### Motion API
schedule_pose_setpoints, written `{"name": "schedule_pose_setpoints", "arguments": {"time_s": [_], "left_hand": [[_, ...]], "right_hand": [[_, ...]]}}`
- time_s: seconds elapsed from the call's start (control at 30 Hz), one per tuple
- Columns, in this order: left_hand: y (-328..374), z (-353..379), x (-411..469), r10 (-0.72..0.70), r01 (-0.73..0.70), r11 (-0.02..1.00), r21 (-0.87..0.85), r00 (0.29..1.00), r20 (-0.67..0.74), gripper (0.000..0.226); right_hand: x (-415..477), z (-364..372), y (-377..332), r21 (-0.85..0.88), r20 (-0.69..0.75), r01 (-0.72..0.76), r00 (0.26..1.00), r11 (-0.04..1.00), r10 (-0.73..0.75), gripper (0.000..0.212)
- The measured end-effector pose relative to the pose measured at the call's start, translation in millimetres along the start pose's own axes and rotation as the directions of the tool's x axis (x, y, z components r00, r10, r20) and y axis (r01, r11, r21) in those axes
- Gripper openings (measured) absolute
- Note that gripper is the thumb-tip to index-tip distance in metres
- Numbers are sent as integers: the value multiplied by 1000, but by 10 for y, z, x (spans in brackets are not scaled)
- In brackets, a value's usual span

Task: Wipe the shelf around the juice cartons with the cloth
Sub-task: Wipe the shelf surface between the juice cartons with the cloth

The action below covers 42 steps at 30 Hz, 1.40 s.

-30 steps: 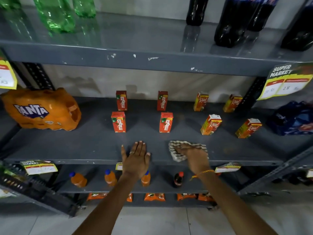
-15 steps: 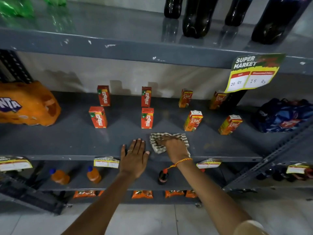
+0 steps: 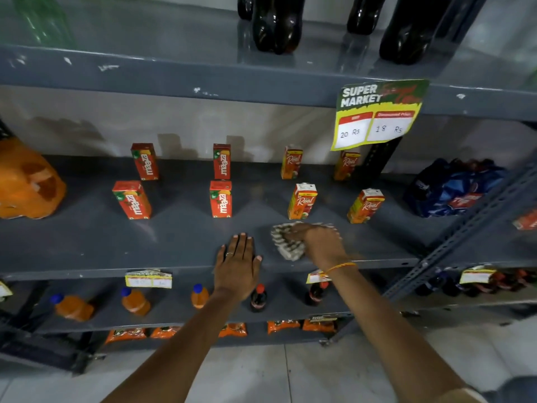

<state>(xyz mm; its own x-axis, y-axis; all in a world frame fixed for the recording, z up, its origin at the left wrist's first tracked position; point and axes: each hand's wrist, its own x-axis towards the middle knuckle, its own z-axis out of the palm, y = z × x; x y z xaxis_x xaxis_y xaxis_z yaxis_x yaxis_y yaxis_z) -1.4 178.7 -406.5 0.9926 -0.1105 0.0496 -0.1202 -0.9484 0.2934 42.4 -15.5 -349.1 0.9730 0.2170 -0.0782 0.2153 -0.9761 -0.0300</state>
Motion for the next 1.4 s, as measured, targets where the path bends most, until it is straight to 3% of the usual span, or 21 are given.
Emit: {"name": "schedule_pose_setpoints", "arguments": {"time_s": [0.13,0.27,0.37,0.5,0.57,0.7,0.77,0.93,1.13,1.2,1.3,1.4], "left_hand": [[94,59,28,-3,4,1000,15,999,-44,62],[109,62,19,5,-4,1000,23,998,-58,61],[116,46,10,-1,2,1000,24,999,-54,60],[146,59,29,-1,3,1000,30,999,-43,60],[225,83,64,22,-21,999,27,1000,-15,61],[476,145,142,75,-76,997,15,996,38,56],[551,185,184,121,-121,993,12,991,51,55],[547,196,202,174,-174,985,-7,981,88,50],[655,141,269,181,-173,982,-78,979,99,48],[755,151,311,212,-200,974,-108,970,116,47],[999,181,359,280,-254,952,-170,948,152,53],[1283,232,412,301,-276,945,-175,943,140,62]], "right_hand": [[90,144,-77,35,53,112,992,993,-114,41],[-134,154,542,17,57,-48,997,999,47,38],[-421,157,994,65,-27,-213,976,975,215,34],[-556,-98,1050,12,48,-310,950,951,310,29],[-403,-190,970,38,-10,-291,956,956,292,30],[-86,6,714,-19,86,-86,992,996,87,41],[-108,170,761,-87,50,-80,995,993,84,48],[-638,23,928,-95,46,-392,917,915,397,38],[-810,-386,1016,60,8,-605,796,794,606,29],[-703,-443,1067,58,-22,-597,800,800,599,30],[-573,-346,1134,-38,48,-452,890,891,453,36],[-584,-163,1195,-84,77,-440,891,894,446,37]]}}
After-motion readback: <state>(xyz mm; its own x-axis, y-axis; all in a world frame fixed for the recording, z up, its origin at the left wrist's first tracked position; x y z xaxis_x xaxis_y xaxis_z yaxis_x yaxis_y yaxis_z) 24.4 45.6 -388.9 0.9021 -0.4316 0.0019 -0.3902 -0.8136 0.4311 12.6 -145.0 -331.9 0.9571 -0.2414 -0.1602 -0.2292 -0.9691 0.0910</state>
